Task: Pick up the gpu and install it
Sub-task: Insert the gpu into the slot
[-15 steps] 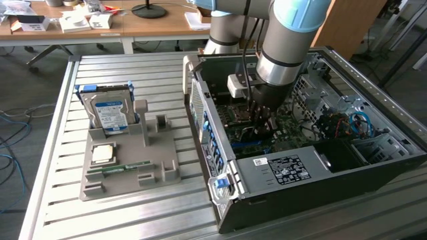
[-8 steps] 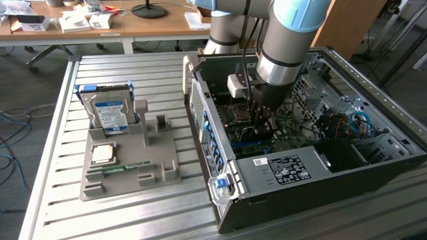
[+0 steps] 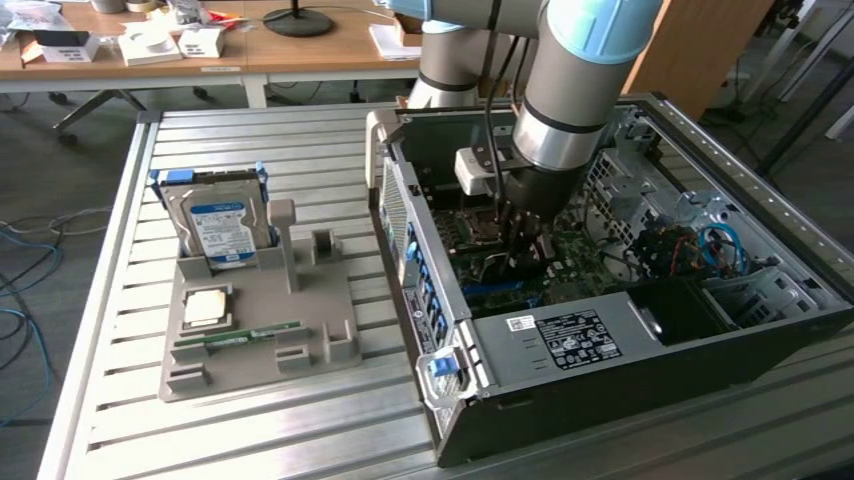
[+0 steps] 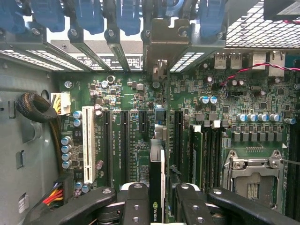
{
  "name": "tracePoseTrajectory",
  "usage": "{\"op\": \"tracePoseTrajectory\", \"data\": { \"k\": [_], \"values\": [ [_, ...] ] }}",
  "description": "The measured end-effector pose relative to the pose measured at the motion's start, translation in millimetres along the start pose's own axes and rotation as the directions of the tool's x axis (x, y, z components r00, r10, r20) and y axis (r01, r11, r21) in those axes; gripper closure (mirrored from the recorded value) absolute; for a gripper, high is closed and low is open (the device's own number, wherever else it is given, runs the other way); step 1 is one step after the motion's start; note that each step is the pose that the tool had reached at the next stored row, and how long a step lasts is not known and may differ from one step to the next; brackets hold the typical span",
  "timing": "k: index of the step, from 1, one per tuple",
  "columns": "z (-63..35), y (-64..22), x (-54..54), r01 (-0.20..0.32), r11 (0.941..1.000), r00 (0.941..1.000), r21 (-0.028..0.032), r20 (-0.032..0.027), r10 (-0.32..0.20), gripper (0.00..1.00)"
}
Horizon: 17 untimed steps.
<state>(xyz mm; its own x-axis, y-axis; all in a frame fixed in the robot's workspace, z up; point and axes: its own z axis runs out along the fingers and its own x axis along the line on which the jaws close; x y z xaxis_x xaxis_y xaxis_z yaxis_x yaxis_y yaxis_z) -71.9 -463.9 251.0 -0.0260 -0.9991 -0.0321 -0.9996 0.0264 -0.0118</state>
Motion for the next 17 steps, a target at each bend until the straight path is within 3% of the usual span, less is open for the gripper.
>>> {"op": "tracePoseTrajectory", "data": {
  "k": [17],
  "values": [
    [0.0,0.0,0.0,0.011,0.9999,0.9999,-0.0004,0.0001,-0.011,0.74]
  ]
}}
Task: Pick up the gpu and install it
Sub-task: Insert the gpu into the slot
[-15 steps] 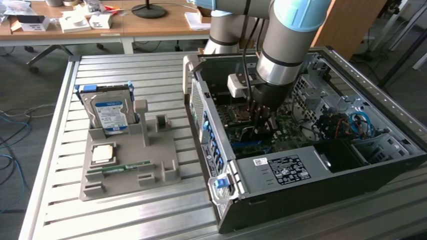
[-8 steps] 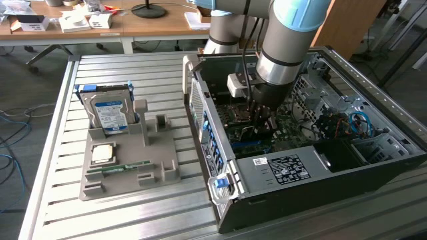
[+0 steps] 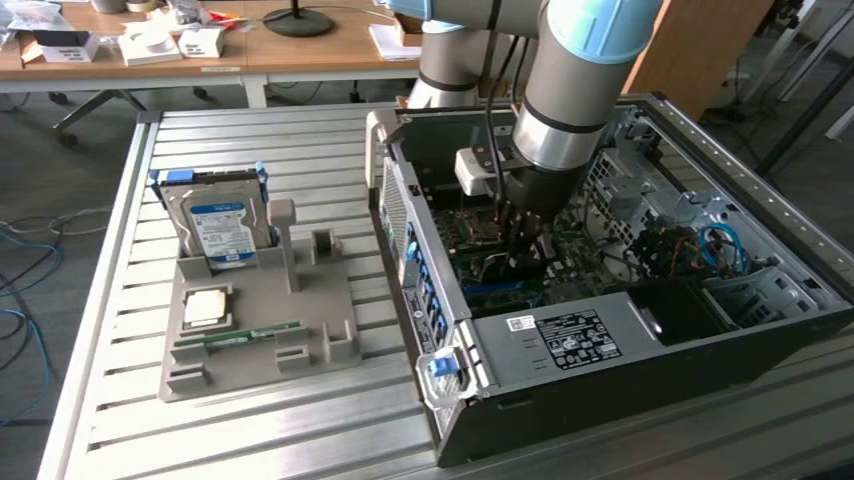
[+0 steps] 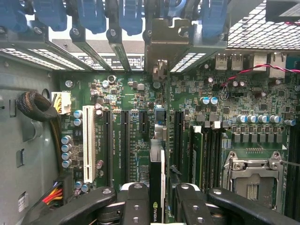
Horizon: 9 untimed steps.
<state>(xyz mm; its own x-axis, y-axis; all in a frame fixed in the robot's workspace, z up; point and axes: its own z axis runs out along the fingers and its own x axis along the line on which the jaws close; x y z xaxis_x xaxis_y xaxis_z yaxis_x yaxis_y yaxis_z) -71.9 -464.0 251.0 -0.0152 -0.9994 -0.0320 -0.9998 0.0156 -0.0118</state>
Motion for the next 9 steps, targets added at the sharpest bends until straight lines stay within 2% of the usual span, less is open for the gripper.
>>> {"op": "tracePoseTrajectory", "data": {
  "k": [9],
  "values": [
    [2.0,0.0,0.1,0.000,1.0000,1.0000,0.0000,0.0006,0.000,0.74]
  ]
}}
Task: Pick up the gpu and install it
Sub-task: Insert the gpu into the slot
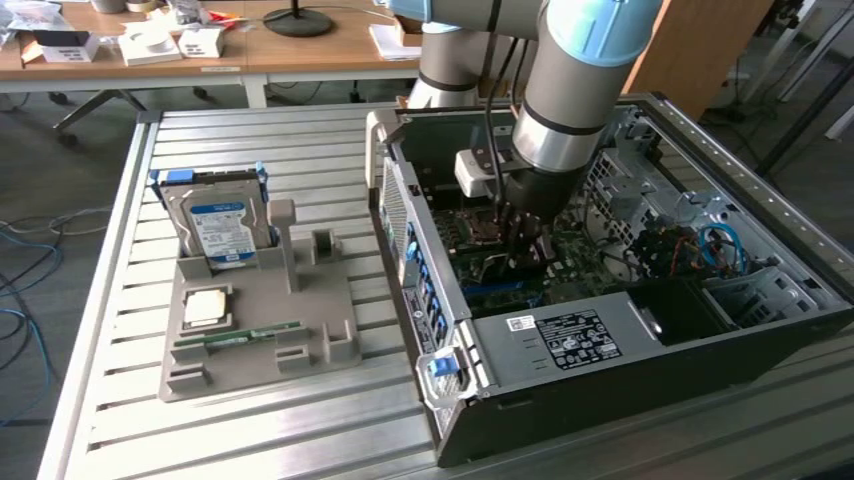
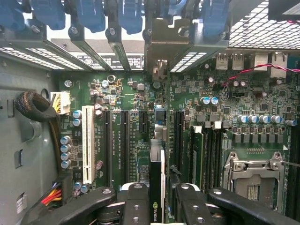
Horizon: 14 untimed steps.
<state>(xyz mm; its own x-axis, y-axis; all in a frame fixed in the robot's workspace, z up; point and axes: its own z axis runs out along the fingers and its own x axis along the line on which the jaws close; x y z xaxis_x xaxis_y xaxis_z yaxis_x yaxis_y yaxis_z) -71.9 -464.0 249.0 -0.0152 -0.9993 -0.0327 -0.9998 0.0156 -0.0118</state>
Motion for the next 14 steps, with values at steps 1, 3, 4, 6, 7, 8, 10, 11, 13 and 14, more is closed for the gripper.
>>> {"op": "tracePoseTrajectory", "data": {
  "k": [1,3,4,6,7,8,10,11,13,14],
  "values": [
    [0.0,0.0,0.0,0.000,1.0000,1.0000,0.0000,0.0000,0.000,0.74],
    [0.0,0.0,0.0,0.000,1.0000,1.0000,0.0000,0.0000,0.000,0.74],
    [0.0,0.0,0.0,0.000,1.0000,1.0000,0.0000,0.0001,0.000,0.74],
    [0.1,0.7,-0.1,0.000,1.0000,1.0000,0.0002,0.0002,0.000,0.74],
    [0.1,0.8,-0.1,0.000,1.0000,1.0000,0.0001,0.0002,0.000,0.74],
    [0.1,0.9,0.0,0.000,1.0000,1.0000,0.0001,0.0001,0.000,0.74],
    [0.0,1.1,0.0,0.000,1.0000,1.0000,0.0001,0.0000,0.000,0.74],
    [0.1,1.1,0.0,0.000,1.0000,1.0000,0.0001,0.0000,0.000,0.74],
    [0.1,1.4,0.0,-0.001,1.0000,1.0000,0.0000,0.0000,0.001,0.74],
    [0.2,1.5,0.0,-0.001,1.0000,1.0000,0.0000,0.0000,0.001,0.74]
  ]
}}
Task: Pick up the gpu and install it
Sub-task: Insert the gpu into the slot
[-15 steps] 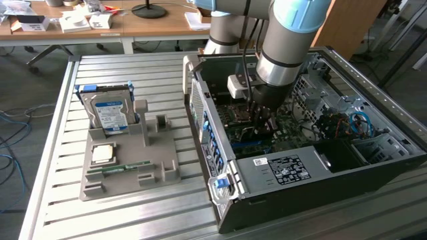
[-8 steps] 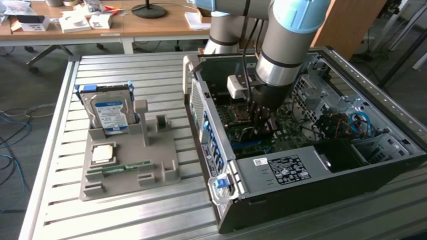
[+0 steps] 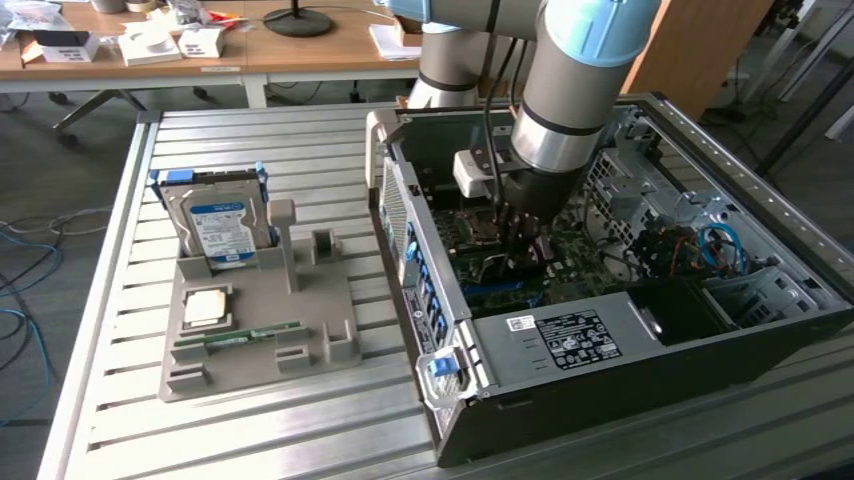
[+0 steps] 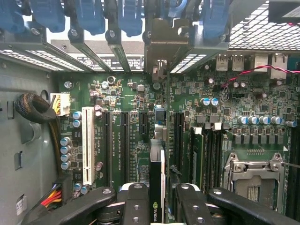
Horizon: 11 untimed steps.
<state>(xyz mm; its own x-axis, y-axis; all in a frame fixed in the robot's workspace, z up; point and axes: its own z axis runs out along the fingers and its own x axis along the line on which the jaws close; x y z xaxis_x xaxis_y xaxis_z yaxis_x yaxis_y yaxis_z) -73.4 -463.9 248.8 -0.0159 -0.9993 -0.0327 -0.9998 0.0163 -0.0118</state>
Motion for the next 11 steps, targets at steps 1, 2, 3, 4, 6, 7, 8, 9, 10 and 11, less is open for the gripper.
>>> {"op": "tracePoseTrajectory", "data": {
  "k": [1,2,3,4,6,7,8,9,10,11],
  "values": [
    [0.0,0.1,0.0,0.000,1.0000,1.0000,0.0000,0.0000,0.000,0.74],
    [0.2,0.1,0.0,0.000,1.0000,1.0000,0.0000,0.0000,0.000,0.74],
    [0.7,0.1,0.0,0.000,1.0000,1.0000,0.0002,0.0003,0.000,0.74],
    [0.9,0.1,0.0,0.000,1.0000,1.0000,0.0001,0.0002,0.000,0.74],
    [1.0,0.1,0.0,0.000,1.0000,1.0000,0.0000,0.0000,0.000,0.74],
    [1.0,0.1,0.0,0.000,1.0000,1.0000,0.0000,-0.0001,0.000,0.74],
    [1.0,0.1,0.0,0.000,1.0000,1.0000,0.0000,-0.0001,0.000,0.74],
    [1.0,0.1,0.0,0.000,1.0000,1.0000,0.0000,0.0000,0.000,0.74],
    [1.0,0.1,0.0,0.000,1.0000,1.0000,0.0000,0.0000,0.000,0.74],
    [1.0,0.1,0.0,0.000,1.0000,1.0000,0.0000,0.0000,0.000,0.74]
  ]
}}
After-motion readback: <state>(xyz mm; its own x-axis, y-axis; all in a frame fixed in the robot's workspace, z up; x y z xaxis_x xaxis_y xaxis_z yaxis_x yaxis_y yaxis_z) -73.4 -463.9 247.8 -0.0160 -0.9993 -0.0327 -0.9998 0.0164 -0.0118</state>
